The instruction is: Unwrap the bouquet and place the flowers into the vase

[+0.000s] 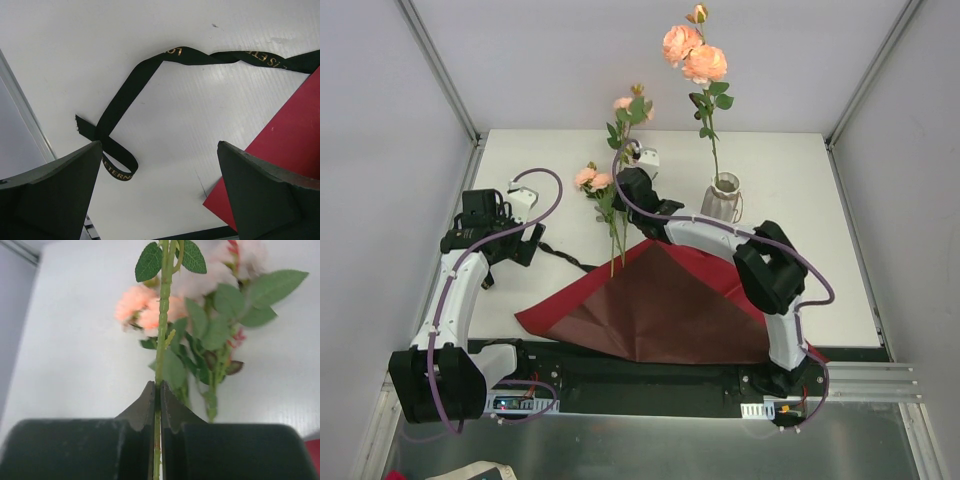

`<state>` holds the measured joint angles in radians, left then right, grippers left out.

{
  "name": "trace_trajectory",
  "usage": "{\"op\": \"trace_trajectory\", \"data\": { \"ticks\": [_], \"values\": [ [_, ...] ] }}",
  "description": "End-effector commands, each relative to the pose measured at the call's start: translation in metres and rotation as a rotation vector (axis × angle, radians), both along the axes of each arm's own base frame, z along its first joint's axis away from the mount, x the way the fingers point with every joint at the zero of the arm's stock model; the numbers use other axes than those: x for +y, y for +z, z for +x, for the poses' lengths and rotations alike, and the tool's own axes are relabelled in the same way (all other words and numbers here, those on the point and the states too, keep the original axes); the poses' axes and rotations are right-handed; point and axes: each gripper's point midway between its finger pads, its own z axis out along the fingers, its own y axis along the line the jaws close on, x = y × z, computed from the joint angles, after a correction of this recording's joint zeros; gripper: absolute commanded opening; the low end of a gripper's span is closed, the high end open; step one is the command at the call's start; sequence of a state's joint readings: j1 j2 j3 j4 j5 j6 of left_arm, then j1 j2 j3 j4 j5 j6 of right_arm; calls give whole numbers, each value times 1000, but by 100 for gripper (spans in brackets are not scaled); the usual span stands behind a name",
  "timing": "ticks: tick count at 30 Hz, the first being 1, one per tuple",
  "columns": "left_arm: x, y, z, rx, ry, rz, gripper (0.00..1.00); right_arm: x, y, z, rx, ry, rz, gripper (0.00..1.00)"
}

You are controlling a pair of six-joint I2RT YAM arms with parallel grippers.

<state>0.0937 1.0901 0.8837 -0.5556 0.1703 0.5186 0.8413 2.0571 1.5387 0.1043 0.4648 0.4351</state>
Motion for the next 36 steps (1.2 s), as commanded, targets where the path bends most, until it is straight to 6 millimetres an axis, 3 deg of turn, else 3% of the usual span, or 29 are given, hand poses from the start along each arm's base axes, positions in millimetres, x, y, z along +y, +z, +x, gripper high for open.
{"op": "trace_trajectory", "data": {
  "ticks": [1, 8, 11, 12, 14, 17, 21, 23, 24, 26, 27, 32, 36],
  "values": [
    [6, 9, 1, -44, 8, 25, 99, 16, 121, 1, -287, 39, 191, 1],
    [8, 10, 0, -46, 18, 31, 99, 47, 190, -28, -540, 200, 227, 1],
    [11, 13, 3, -54, 42, 34, 99, 55, 235, -45, -700, 276, 216, 1],
    [14, 13, 3, -48, 63, 35, 99, 53, 260, -50, -774, 286, 202, 1],
    [19, 18, 8, -56, 95, 31, 99, 54, 286, -62, -843, 327, 199, 1],
    [30, 23, 14, -57, 166, 12, 99, 42, 334, -77, -967, 344, 178, 1],
    [41, 32, 18, -76, 238, -46, 99, 14, 396, -101, -1107, 339, 180, 1],
    [39, 38, 21, -94, 231, -76, 99, 3, 416, -111, -1165, 340, 162, 1],
    [38, 41, 21, -102, 232, -84, 99, -9, 433, -121, -1205, 331, 176, 1],
    [36, 45, 21, -114, 222, -94, 99, -21, 446, -131, -1260, 325, 157, 1],
    [35, 46, 20, -117, 219, -97, 99, -38, 465, -142, -1306, 301, 171, 1],
    [33, 48, 18, -116, 206, -100, 99, -88, 493, -164, -1442, 190, 100, 1],
    [31, 51, 17, -122, 197, -101, 99, -130, 498, -169, -1472, 103, 36, 1]
  ]
}}
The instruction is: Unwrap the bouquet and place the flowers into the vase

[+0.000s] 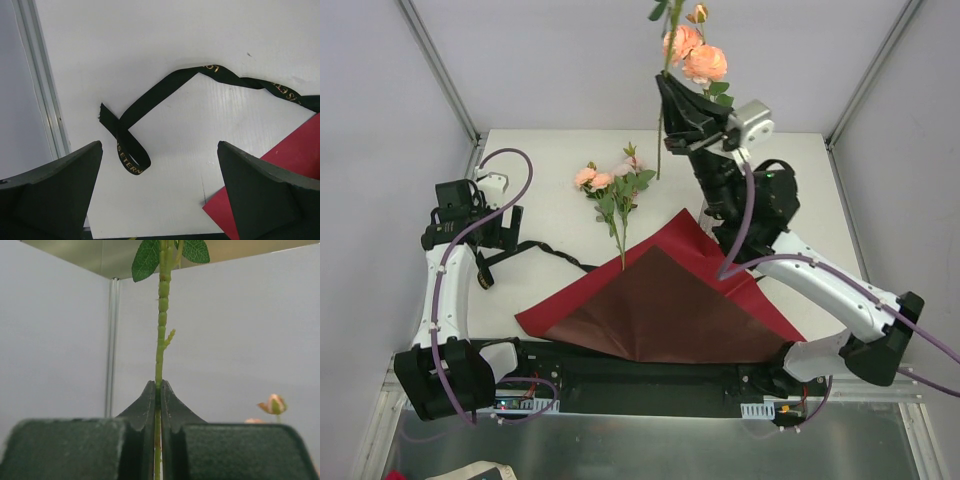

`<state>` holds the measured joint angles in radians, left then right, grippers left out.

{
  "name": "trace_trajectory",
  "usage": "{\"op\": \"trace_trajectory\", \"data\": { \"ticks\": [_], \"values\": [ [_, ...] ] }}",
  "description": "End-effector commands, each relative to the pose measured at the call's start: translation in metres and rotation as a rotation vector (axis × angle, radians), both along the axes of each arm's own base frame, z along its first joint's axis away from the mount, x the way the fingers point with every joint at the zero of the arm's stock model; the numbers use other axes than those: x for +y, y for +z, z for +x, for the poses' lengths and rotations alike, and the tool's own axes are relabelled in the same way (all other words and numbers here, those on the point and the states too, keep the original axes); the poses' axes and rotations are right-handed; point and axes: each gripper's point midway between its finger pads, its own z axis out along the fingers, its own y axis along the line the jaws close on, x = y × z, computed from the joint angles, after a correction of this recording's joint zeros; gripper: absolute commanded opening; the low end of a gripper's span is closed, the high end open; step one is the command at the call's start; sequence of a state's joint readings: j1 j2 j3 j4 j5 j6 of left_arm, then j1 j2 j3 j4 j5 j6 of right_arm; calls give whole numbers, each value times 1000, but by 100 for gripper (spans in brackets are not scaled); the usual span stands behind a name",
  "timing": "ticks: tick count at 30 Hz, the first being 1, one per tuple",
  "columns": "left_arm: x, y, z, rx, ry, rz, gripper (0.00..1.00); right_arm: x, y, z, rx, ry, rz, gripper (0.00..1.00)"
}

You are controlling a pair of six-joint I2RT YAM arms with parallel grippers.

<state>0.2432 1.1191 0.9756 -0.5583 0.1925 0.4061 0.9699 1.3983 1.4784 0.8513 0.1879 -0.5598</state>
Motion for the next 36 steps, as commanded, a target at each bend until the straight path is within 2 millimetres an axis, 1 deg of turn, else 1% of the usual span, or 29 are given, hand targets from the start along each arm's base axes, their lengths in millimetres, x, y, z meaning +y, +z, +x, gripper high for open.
{"op": "trace_trajectory", "data": {
  "ticks": [1, 2, 3, 4, 5, 6, 7, 9, 10, 11, 14, 19, 20, 22, 23, 25, 26, 27, 33, 36],
  "values": [
    [-5, 25, 4, -74, -20, -12, 99, -55, 21, -11, -108, -144, 47, 1],
    [-5, 26, 4, -74, -21, -13, 99, -73, 28, -16, -115, -172, 78, 1],
    [-6, 27, 4, -77, -25, -16, 99, -85, 27, -12, -114, -210, 87, 1],
    [-7, 27, 5, -77, -31, -19, 99, -92, 19, -7, -102, -235, 83, 1],
    [-8, 28, 5, -78, -35, -21, 99, -107, 20, -7, -93, -268, 106, 1],
    [-8, 28, 5, -81, -37, -24, 99, -120, 17, 0, -82, -315, 112, 1],
    [-9, 30, 6, -84, -41, -25, 99, -127, 9, 6, -62, -343, 117, 1],
    [-10, 29, 7, -79, -42, -32, 99, -149, 2, 15, -39, -405, 142, 1],
    [-10, 29, 7, -78, -41, -34, 99, -152, -6, 21, -15, -419, 143, 1],
    [-9, 29, 8, -75, -42, -33, 99, -162, -8, 25, -8, -443, 154, 1],
    [-10, 27, 8, -70, -48, -35, 99, -170, -19, 34, 19, -469, 158, 1],
    [-10, 26, 10, -66, -59, -34, 99, -175, -33, 46, 39, -506, 143, 0],
    [-11, 24, 10, -60, -62, -38, 99, -176, -37, 51, 46, -516, 141, 1],
    [-12, 24, 10, -60, -66, -40, 99, -179, -40, 56, 55, -528, 147, 1],
    [-12, 24, 10, -59, -70, -42, 99, -181, -44, 62, 64, -543, 144, 1],
    [-13, 21, 10, -54, -75, -43, 99, -183, -46, 67, 71, -550, 151, 1],
    [-13, 21, 10, -54, -75, -43, 99, -184, -50, 75, 80, -561, 147, 1],
    [-13, 21, 9, -52, -78, -45, 99, -186, -50, 77, 84, -559, 162, 1],
    [-13, 20, 10, -50, -84, -43, 99, -187, -63, 100, 117, -582, 161, 1],
    [-14, 18, 10, -45, -88, -45, 99, -187, -74, 111, 142, -596, 153, 1]
  ]
}}
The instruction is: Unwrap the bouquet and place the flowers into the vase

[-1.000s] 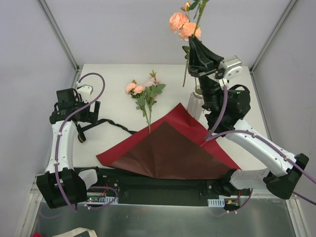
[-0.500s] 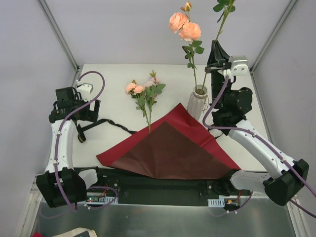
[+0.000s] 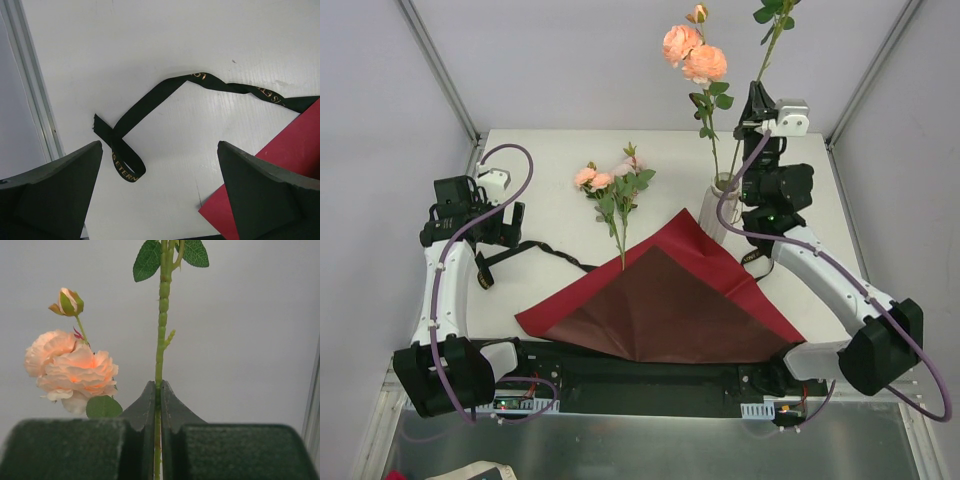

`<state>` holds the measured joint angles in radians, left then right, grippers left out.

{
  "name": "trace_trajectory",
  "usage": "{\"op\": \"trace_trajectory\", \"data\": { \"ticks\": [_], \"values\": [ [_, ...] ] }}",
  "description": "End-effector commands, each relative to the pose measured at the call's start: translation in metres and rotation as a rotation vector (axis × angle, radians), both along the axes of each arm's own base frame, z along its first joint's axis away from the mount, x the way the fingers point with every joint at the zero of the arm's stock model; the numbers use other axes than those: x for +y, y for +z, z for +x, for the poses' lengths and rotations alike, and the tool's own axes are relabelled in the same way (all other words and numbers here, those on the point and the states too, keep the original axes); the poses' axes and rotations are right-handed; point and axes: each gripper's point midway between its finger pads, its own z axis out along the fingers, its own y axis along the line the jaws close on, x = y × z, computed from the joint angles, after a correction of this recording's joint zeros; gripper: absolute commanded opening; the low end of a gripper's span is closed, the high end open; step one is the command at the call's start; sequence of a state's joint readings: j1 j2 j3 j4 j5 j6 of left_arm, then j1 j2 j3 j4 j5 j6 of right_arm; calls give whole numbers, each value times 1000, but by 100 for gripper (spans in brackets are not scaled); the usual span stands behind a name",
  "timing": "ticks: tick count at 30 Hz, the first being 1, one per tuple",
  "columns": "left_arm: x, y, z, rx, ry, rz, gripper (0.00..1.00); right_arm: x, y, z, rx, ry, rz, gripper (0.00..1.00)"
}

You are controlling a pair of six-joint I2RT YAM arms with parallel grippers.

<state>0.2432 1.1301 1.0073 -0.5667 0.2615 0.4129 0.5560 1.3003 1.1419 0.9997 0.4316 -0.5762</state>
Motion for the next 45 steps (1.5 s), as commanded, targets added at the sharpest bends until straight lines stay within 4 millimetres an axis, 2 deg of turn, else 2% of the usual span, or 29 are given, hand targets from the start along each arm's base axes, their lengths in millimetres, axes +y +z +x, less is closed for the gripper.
{"op": "trace_trajectory", "data": {
  "ticks": [1, 4, 9, 13, 17, 21, 24, 27, 30, 32, 35, 38, 39, 41, 42, 43, 44, 45],
  "values": [
    [-3, 9, 4, -21, -37, -4, 99, -12, 14, 2, -55, -15, 87, 1],
    [-3, 9, 3, -23, -38, 2, 99, -13, -4, 13, -15, -35, 80, 1],
    [-3, 10, 0, -30, -43, 11, 99, -16, -48, 27, 112, -65, 113, 1],
    [-3, 10, -3, -35, -48, 19, 99, -14, -72, 22, 218, -35, 151, 1],
    [-3, 8, -3, -32, -45, 15, 99, -10, -88, 14, 284, -58, 153, 6],
    [-5, 7, -5, -30, -45, 6, 99, -4, -96, 0, 306, -76, 119, 30],
    [-5, 4, -7, -22, -45, 6, 99, -4, -96, -17, 311, -91, 117, 43],
    [-6, 2, -7, -18, -47, 3, 99, 0, -100, -29, 323, -85, 114, 48],
    [-7, 1, -7, -16, -49, -2, 99, 19, -106, -43, 338, -30, 82, 49],
    [-7, 1, -7, -17, -50, -6, 99, 47, -108, -54, 352, 49, 49, 49],
    [-8, 0, -7, -12, -49, -8, 99, 96, -124, -64, 414, 157, -50, 50],
    [-8, -2, -8, -7, -48, -10, 99, 142, -150, -66, 529, 271, -122, 53],
    [-7, -2, -8, -5, -46, -9, 99, 163, -167, -63, 591, 321, -142, 54],
    [-7, -4, -8, -1, -46, -5, 99, 184, -189, -60, 660, 367, -171, 55],
    [-6, -4, -9, 0, -45, -2, 99, 198, -220, -56, 737, 375, -237, 55],
    [-6, -4, -9, 0, -47, 0, 99, 209, -219, -53, 762, 403, -211, 56],
    [-6, -4, -9, -2, -48, 1, 99, 218, -227, -51, 792, 413, -219, 56],
    [-6, -5, -9, -2, -49, 5, 99, 227, -262, -47, 878, 409, -272, 57]
  ]
}}
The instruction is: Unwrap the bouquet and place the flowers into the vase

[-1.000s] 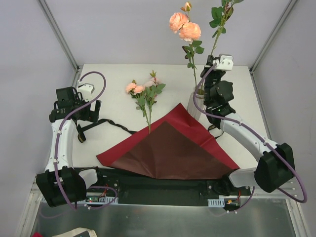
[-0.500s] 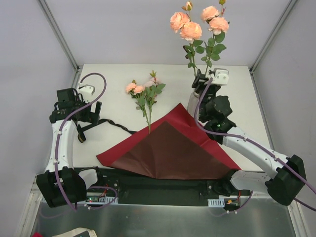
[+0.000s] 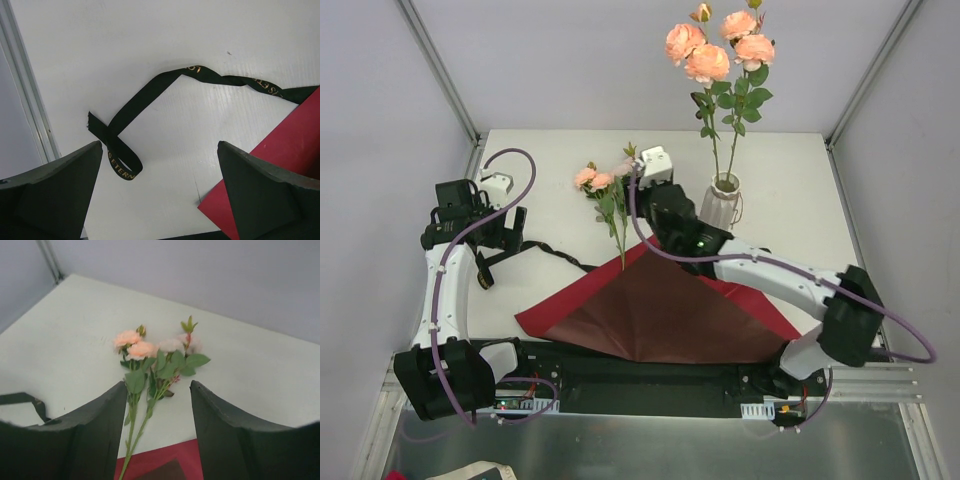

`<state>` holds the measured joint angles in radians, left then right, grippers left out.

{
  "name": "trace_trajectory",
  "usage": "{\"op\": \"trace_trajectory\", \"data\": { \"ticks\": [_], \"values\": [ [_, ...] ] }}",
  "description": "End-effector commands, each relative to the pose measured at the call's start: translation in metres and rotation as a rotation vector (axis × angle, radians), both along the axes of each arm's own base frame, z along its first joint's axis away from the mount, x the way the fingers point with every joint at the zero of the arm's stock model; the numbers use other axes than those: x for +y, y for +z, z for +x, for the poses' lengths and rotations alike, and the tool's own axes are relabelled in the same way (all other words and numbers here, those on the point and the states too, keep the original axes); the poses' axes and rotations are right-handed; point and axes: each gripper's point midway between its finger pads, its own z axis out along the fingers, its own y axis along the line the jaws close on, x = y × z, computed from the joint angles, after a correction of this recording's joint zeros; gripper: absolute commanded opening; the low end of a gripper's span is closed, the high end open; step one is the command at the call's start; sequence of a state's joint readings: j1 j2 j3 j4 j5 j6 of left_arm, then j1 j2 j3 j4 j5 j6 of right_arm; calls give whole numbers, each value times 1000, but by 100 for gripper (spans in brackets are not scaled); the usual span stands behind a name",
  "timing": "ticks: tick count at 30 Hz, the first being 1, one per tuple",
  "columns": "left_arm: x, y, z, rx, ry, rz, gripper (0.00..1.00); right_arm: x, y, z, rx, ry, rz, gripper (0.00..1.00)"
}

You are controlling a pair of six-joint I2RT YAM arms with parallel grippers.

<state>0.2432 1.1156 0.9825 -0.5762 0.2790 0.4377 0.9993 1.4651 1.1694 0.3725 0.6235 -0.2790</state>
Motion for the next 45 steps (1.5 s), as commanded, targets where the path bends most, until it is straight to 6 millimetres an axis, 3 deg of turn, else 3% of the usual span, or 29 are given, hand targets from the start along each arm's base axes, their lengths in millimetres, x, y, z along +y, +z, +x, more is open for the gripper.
{"op": "trace_trajectory", "data": {
  "ticks": [1, 2, 3, 4, 6, 11, 15, 20, 33, 37, 41, 45],
  "values": [
    [-1, 2, -2, -18, -18, 8, 99, 46, -61, 6, 241, 91, -54, 58],
    [-2, 2, -2, -18, -19, 8, 99, 51, -73, 10, 279, 92, -59, 60],
    [-1, 3, -1, -22, -18, 10, 99, 55, -110, 13, 360, 89, -126, 62],
    [0, 2, -1, -22, -17, 12, 99, 63, -111, 19, 382, 88, -91, 63],
    [-1, 4, -1, -28, -19, 15, 99, 62, -153, 23, 482, 69, -129, 64],
    [-1, 2, -2, -28, -23, 18, 99, 57, -204, 37, 628, 11, -74, 62],
    [-1, -1, -2, -24, -28, 22, 99, 53, -229, 48, 694, 0, -52, 56],
    [0, -3, -2, -23, -30, 24, 99, 54, -243, 51, 724, 11, -40, 54],
    [0, -10, -1, -12, -36, 23, 99, 57, -242, 52, 717, 13, -22, 52],
    [0, -10, -1, -12, -33, 18, 99, 52, -257, 52, 750, -20, -72, 49],
    [0, -10, -2, -15, -39, 29, 99, 42, -261, 55, 751, -101, -99, 44],
    [0, -8, -1, -19, -40, 24, 99, 45, -264, 54, 746, -134, -116, 43]
  ]
}}
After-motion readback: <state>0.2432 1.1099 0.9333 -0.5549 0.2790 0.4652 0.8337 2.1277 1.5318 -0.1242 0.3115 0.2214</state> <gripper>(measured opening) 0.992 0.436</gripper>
